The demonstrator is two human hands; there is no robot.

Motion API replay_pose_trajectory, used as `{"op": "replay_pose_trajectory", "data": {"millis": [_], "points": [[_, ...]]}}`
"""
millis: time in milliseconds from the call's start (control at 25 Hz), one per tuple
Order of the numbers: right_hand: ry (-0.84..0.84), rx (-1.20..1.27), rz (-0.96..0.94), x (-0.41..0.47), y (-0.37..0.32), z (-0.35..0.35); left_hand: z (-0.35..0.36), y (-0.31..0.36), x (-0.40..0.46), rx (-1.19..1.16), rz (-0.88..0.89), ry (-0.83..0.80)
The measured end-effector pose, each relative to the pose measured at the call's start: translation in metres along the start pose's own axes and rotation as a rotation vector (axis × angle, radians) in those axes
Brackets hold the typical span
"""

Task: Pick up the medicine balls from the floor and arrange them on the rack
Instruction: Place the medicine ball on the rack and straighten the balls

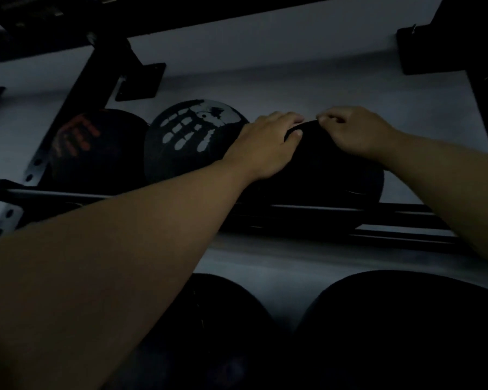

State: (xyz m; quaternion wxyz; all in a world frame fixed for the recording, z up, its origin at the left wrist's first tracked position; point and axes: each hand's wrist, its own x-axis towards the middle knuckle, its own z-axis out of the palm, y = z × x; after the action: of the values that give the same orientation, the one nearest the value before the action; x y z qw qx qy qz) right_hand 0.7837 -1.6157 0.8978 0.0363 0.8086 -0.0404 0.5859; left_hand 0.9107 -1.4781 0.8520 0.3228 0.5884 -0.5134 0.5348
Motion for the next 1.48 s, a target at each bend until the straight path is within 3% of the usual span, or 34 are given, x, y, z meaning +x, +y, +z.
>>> {"op": "replay_pose_trajectory", "data": {"millis": [120,360,480,600,760,920,1160,1320,1480], "points": [[-0.018,-0.048,-0.049,0.003,-0.034,0.011,-0.028,-0.029,-0.004,0.083,-0.011,0.085],[0.015,0.013,-0.112,0.028,-0.129,0.072,-0.091,-0.125,-0.037,0.195,-0.213,0.236],[0.042,0.008,-0.105,0.044,-0.177,0.118,-0.106,-0.178,-0.051,0.079,-0.319,0.125],[0.087,-0.11,-0.017,0.035,-0.197,0.149,-0.089,-0.2,-0.059,-0.116,-0.255,0.045],[0.099,-0.2,-0.014,0.019,-0.187,0.157,-0.057,-0.194,-0.06,-0.348,-0.231,0.133],[0.097,-0.19,-0.016,0.022,-0.183,0.158,-0.058,-0.192,-0.06,-0.243,-0.234,0.161],[0.084,-0.199,0.026,0.019,-0.191,0.157,-0.072,-0.197,-0.063,-0.158,-0.207,0.067],[0.139,-0.252,0.078,0.017,-0.217,0.158,-0.101,-0.212,-0.064,-0.029,-0.147,-0.027],[0.178,-0.389,0.118,0.024,-0.26,0.177,-0.14,-0.255,-0.071,0.08,-0.155,-0.001]]}}
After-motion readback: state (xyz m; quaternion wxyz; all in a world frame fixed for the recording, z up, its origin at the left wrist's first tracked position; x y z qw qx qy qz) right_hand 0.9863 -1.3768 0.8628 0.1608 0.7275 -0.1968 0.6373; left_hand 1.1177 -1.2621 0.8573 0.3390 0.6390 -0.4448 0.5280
